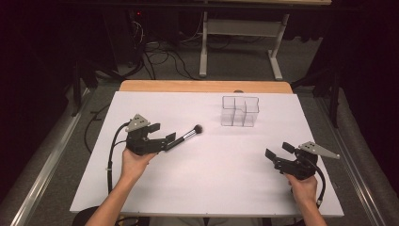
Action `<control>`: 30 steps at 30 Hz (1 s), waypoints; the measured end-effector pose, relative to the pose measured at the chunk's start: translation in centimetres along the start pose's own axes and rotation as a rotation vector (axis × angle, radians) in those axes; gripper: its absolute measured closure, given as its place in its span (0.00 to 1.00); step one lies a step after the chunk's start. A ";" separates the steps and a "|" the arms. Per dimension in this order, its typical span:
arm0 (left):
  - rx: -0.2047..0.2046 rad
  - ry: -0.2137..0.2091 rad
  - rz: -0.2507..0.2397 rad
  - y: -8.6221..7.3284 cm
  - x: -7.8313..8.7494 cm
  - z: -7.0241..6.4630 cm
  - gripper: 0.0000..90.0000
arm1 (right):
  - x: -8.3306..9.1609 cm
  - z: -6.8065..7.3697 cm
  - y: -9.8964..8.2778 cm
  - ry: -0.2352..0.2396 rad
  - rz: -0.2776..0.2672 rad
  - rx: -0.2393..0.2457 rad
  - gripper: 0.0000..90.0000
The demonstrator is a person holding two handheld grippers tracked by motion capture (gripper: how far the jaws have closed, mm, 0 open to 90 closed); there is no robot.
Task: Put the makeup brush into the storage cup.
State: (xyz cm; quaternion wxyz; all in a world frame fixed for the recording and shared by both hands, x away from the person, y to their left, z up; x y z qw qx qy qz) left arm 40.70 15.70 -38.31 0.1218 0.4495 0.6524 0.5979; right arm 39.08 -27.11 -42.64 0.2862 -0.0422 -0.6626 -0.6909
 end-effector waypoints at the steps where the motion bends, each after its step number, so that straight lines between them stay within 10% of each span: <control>1: -0.002 -0.002 0.003 0.1 -0.3 0.0 0.27 | 0.0 -0.1 -0.1 -0.003 0.010 -0.001 0.19; 30: -0.055 -0.032 0.020 4.1 -4.5 -1.1 0.27 | 0.1 -0.1 0.0 0.007 -0.003 -0.005 0.19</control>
Point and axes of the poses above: each handheld gripper's, and its own axes: x roughly backward along the jaws, y roughly out of its top, z roughly to its left, the point moved 5 cm from there along -x, roughly forward along the jaws, and after that the axes turned 11 degrees about -y, right-handed, at the moved point
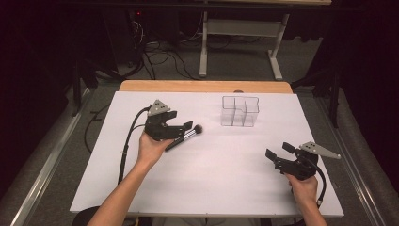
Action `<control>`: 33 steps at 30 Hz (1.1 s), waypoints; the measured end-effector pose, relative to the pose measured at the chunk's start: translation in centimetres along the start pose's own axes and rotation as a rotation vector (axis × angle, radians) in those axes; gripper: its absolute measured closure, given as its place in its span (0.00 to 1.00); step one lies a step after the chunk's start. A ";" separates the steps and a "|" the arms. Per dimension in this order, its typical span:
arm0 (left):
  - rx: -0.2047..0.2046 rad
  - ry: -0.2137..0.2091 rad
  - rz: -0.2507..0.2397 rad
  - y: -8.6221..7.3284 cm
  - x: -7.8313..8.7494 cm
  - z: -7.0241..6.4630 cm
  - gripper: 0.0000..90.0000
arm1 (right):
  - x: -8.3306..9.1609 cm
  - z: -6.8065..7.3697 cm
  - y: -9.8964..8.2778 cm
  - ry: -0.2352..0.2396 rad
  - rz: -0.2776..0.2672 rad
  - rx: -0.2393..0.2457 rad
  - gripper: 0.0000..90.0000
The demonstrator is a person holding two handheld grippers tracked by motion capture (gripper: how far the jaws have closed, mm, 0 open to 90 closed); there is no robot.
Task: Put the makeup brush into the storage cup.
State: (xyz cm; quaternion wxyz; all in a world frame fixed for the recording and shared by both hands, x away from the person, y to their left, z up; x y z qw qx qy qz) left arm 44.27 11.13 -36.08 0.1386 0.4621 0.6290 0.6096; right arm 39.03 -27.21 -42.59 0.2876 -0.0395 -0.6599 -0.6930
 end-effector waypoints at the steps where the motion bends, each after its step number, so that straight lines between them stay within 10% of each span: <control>1: -0.001 -0.001 0.000 0.1 -0.1 0.0 0.27 | 0.0 -0.1 0.0 -0.003 0.000 -0.001 0.19; 21: -0.036 0.006 0.030 2.0 -1.7 -0.4 0.30 | -0.1 0.2 0.0 0.017 0.019 0.002 0.19; 33: -0.078 0.059 0.219 2.2 -2.9 0.0 0.35 | -0.2 0.2 0.0 0.019 0.022 0.004 0.19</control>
Point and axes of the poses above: each handheld gripper's, and its own axes: x roughly backward along the jaws, y roughly out of its top, z roughly to its left, the point moved 5 cm from there along -x, roughly forward along the jaws, and after that the axes turned 11 degrees about -y, right-handed, at the moved point
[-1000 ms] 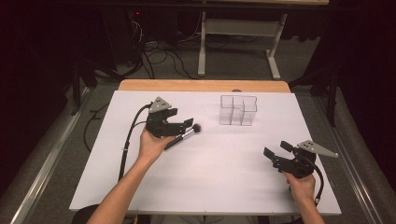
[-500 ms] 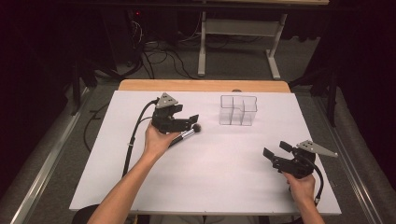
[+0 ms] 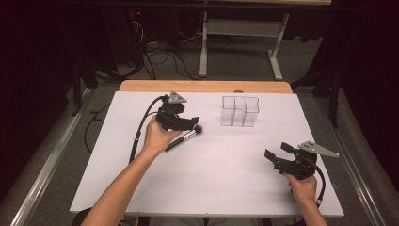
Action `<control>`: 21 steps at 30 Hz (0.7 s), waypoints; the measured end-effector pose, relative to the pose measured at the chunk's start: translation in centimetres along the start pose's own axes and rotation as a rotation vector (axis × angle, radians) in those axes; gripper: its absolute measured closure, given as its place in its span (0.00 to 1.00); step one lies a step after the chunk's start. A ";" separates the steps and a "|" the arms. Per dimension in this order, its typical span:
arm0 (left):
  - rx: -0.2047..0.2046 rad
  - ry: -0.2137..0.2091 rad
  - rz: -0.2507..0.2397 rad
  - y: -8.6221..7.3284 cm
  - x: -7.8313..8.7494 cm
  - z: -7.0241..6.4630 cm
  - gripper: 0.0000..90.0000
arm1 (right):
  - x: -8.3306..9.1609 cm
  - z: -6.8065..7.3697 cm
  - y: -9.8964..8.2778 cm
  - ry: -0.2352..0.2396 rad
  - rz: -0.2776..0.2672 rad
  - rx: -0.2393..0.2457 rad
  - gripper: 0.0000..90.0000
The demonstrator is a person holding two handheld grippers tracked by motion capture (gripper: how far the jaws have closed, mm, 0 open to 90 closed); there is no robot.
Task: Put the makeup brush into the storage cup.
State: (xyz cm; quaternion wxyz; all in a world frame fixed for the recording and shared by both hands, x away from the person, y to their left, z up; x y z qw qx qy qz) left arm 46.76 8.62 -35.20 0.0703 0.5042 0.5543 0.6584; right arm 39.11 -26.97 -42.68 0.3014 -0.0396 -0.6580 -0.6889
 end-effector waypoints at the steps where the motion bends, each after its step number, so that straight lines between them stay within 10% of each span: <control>1: -0.008 -0.007 0.021 0.1 -0.1 0.0 0.36 | 0.0 0.0 0.0 0.001 0.002 -0.001 0.19; 21: -0.002 -0.010 0.262 0.5 -1.1 0.5 0.41 | 0.1 0.2 -0.1 0.006 0.010 0.007 0.19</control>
Point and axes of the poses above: each handheld gripper's, and its own axes: x roughly backward along the jaws, y roughly out of its top, z roughly to its left, the point moved 5 cm from there along -x, roughly forward along the jaws, and after that the axes turned 11 degrees about -y, right-handed, at the moved point
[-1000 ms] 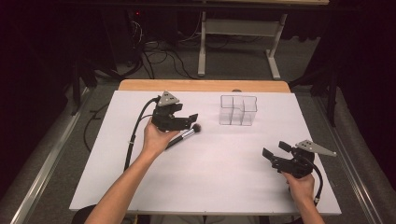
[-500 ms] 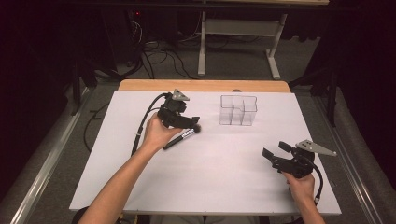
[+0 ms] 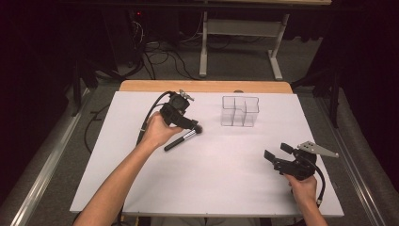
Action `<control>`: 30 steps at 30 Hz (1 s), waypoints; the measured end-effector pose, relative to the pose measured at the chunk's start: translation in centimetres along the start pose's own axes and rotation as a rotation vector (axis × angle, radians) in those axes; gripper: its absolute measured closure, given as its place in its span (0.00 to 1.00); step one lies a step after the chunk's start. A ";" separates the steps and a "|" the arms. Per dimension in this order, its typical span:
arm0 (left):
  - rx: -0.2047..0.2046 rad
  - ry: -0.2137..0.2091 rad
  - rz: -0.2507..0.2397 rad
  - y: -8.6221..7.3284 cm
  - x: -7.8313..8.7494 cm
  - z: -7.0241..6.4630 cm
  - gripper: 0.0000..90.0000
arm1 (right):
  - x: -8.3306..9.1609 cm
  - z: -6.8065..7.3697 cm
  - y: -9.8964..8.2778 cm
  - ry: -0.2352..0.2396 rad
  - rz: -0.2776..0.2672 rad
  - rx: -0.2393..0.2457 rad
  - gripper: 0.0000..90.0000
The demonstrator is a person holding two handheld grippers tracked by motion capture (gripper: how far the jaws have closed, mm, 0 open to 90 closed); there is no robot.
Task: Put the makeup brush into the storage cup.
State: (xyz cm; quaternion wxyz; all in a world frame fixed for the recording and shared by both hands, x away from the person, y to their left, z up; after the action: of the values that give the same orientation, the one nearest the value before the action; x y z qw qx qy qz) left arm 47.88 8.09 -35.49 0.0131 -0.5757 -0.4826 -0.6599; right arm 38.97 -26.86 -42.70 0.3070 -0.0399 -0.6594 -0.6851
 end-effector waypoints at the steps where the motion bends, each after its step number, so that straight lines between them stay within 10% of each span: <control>1: 0.001 0.001 0.015 0.0 0.0 0.0 0.41 | 0.0 0.0 0.0 0.000 0.000 0.000 0.19; 30: 0.049 0.020 0.341 -1.3 -3.0 1.8 0.48 | 0.0 0.1 0.0 0.010 0.000 0.002 0.19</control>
State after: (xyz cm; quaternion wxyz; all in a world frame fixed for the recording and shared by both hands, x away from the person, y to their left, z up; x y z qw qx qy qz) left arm 49.45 8.33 -38.84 0.1436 -0.6423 -0.3936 -0.6418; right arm 38.89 -26.75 -42.66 0.3103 -0.0363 -0.6587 -0.6845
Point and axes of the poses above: each handheld gripper's, and its own axes: x roughly backward along the jaws, y roughly out of its top, z roughly to its left, the point moved 5 cm from there along -x, roughly forward along the jaws, and after that the axes turned 11 degrees about -y, right-handed, at the moved point
